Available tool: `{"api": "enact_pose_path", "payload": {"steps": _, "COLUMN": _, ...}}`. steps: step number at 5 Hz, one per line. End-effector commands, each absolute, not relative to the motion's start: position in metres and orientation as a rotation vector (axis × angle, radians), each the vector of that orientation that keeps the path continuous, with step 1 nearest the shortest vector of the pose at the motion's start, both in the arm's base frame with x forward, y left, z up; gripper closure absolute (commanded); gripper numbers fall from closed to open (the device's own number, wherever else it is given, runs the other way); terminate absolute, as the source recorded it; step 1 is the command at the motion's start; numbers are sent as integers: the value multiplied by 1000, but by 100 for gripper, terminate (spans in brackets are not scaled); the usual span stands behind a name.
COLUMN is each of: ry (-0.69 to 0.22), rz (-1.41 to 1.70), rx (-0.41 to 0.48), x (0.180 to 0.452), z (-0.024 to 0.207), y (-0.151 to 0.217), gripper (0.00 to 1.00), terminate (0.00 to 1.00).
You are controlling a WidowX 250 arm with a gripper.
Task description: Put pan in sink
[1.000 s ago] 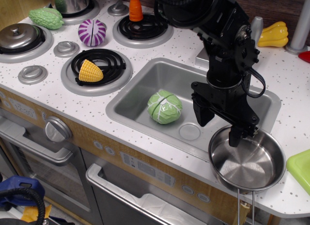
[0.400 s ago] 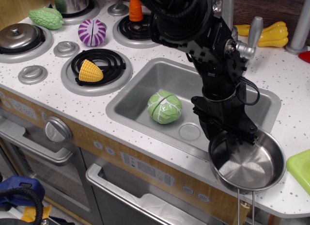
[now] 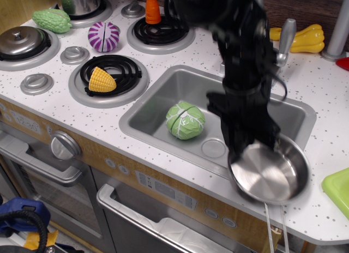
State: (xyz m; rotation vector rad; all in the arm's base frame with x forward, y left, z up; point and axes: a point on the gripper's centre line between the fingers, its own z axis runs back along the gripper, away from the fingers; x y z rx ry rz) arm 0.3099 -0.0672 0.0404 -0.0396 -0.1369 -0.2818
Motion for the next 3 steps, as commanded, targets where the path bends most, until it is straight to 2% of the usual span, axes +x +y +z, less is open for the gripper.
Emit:
{"api": "enact_pose_path", "payload": {"steps": 1, "ry": -231, "rz": -269, "rx": 11, "x": 344, "z": 83, "y": -31, "gripper": 100, "terminate": 0}}
{"api": "enact_pose_path", "payload": {"steps": 3, "ry": -327, "rz": -251, "rx": 50, "x": 368, "z": 65, "y": -1, "gripper": 100, "terminate": 0}}
